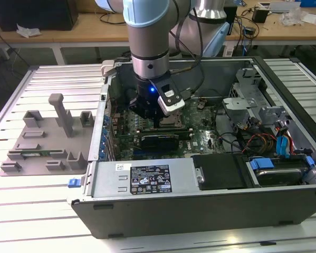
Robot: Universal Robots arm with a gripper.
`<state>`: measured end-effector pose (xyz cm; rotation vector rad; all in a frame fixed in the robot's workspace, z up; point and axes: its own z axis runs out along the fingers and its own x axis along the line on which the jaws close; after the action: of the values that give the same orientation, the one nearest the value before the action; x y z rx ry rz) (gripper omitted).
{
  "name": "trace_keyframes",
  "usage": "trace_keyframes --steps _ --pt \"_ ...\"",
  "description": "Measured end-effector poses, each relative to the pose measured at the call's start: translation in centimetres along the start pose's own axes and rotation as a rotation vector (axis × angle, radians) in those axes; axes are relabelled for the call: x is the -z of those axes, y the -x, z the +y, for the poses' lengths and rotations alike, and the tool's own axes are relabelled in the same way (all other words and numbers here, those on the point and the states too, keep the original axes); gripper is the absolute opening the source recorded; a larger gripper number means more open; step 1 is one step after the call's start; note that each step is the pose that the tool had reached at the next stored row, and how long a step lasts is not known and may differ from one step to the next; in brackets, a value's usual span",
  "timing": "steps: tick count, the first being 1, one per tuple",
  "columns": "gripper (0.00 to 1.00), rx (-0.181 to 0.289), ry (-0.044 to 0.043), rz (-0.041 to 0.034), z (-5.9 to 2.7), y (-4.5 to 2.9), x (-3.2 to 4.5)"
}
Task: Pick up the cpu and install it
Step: 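Install the second cpu locking lever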
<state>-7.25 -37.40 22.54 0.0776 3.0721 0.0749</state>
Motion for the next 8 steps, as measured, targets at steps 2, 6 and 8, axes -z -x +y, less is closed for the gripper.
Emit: trace_keyframes --steps 2,6,8 --pt "0.11 -0.001 0.0218 -0.0015 -0.23 0.01 -0.03" --pt "0.11 0.000 0.0616 -0.0030 -0.53 0.01 -0.17" --pt "0.11 0.001 0.0786 -0.0021 -0.77 0.01 -0.42"
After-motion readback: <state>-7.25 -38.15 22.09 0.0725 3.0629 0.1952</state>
